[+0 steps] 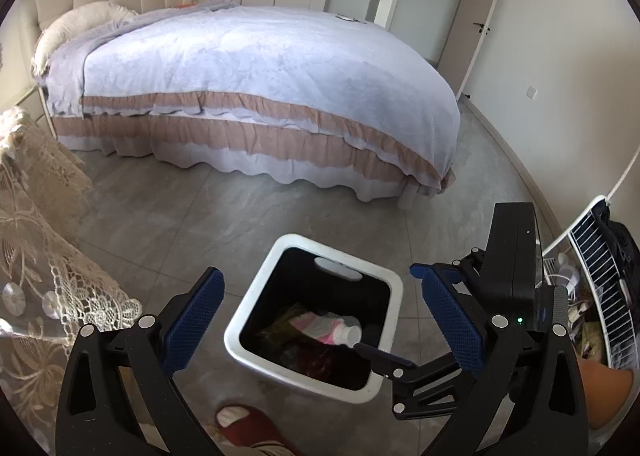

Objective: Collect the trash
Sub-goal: 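Open the right gripper to drop the pink tube into the bin, then move both grippers back over the table while the left gripper grasps the white tissue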

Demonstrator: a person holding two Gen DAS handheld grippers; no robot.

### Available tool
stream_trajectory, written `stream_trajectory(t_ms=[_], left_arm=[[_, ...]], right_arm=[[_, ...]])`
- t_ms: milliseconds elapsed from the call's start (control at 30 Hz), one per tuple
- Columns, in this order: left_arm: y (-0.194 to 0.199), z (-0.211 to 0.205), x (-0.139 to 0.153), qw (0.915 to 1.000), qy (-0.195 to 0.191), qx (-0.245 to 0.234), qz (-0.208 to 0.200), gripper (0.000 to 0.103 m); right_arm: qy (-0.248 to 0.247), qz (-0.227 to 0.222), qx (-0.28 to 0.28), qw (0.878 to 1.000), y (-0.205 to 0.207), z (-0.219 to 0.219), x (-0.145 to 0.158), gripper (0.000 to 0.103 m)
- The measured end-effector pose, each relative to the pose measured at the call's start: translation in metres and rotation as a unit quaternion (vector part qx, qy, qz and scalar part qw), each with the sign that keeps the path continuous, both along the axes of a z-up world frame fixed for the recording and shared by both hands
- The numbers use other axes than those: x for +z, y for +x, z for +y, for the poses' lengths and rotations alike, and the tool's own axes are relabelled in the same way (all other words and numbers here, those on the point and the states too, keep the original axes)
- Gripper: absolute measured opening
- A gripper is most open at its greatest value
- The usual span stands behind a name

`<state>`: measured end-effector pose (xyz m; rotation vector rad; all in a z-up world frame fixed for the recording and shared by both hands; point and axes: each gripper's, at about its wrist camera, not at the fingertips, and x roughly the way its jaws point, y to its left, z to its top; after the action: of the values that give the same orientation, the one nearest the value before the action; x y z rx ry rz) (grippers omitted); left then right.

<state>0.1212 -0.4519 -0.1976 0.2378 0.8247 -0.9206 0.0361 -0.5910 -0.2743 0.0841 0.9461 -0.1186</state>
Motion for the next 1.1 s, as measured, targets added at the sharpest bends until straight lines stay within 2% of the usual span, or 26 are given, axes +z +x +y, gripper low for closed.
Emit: stream_trajectory(t_ms=[267,433,533,667,833,933,1100], left_arm=[[0.001,0.019,0.022,0.9992,-0.016,0.024,-0.029,0.098],[0.000,0.048,0.042,0.9956,-0.012,0.059,-0.071,0.098],[-0.001,0.075,0.055,0.9903,-0.007,0.094,-0.103,0.098],[0.001,0.119,0.075,0.9789,-0.006,0.150,-0.139,0.098],[0.006,0.176,0.094,0.9618,0.001,0.221,-0.161,0.098],[0.011,0.208,0.098,0.9454,0.020,0.275,-0.174,0.098],[0.025,0.259,0.098,0.9275,0.028,0.333,-0.167,0.098]], right_arm=[[-0.054,-0.068,-0.007,0.996,-0.002,-0.002,0.043,0.098],[-0.072,-0.119,0.009,0.990,0.004,0.011,0.079,0.098],[-0.078,-0.156,0.028,0.984,0.010,0.027,0.101,0.098],[-0.071,-0.204,0.061,0.975,0.024,0.054,0.130,0.098],[-0.068,-0.245,0.109,0.961,0.044,0.096,0.155,0.098],[-0.070,-0.258,0.136,0.954,0.053,0.120,0.165,0.098],[-0.073,-0.266,0.174,0.945,0.064,0.155,0.176,0.098]])
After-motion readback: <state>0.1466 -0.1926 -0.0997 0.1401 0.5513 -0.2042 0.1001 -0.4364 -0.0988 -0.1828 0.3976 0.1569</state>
